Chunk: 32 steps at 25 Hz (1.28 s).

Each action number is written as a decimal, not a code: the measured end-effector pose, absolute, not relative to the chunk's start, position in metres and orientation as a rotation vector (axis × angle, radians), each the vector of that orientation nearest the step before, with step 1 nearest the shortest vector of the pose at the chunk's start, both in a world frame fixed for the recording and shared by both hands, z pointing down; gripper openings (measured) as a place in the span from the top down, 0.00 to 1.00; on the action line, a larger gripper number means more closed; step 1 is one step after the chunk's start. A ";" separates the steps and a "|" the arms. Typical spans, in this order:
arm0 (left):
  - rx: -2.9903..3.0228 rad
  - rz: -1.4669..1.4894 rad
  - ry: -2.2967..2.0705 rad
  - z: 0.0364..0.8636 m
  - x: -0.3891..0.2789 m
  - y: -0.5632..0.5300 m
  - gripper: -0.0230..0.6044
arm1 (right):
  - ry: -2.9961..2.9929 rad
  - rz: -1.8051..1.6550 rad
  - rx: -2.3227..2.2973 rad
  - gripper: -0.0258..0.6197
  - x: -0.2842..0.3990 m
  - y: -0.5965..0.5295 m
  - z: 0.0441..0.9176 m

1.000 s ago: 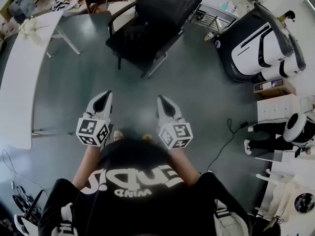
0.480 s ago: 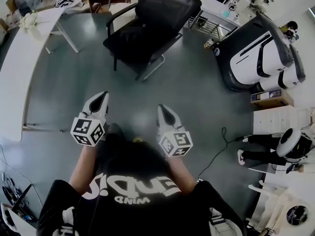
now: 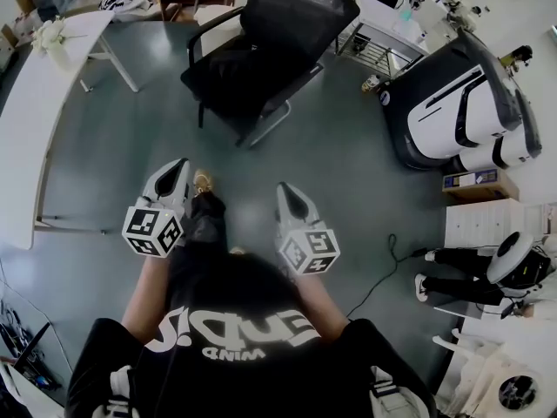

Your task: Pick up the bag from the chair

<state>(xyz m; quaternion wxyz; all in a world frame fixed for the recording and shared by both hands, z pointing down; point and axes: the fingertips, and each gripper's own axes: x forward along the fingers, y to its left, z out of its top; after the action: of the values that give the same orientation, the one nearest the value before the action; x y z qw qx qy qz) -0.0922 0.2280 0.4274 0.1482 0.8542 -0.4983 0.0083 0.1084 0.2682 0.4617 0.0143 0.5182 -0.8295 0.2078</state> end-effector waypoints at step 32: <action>2.512 0.079 -1.180 0.436 -0.138 -0.180 0.96 | -2.532 0.709 1.693 0.96 0.040 -0.134 0.438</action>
<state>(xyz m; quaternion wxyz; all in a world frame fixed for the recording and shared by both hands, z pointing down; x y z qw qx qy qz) -0.1382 -0.1798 0.4360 0.1817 0.8897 -0.4179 0.0280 0.0398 -0.1344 0.4380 0.0070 0.5414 -0.8096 0.2266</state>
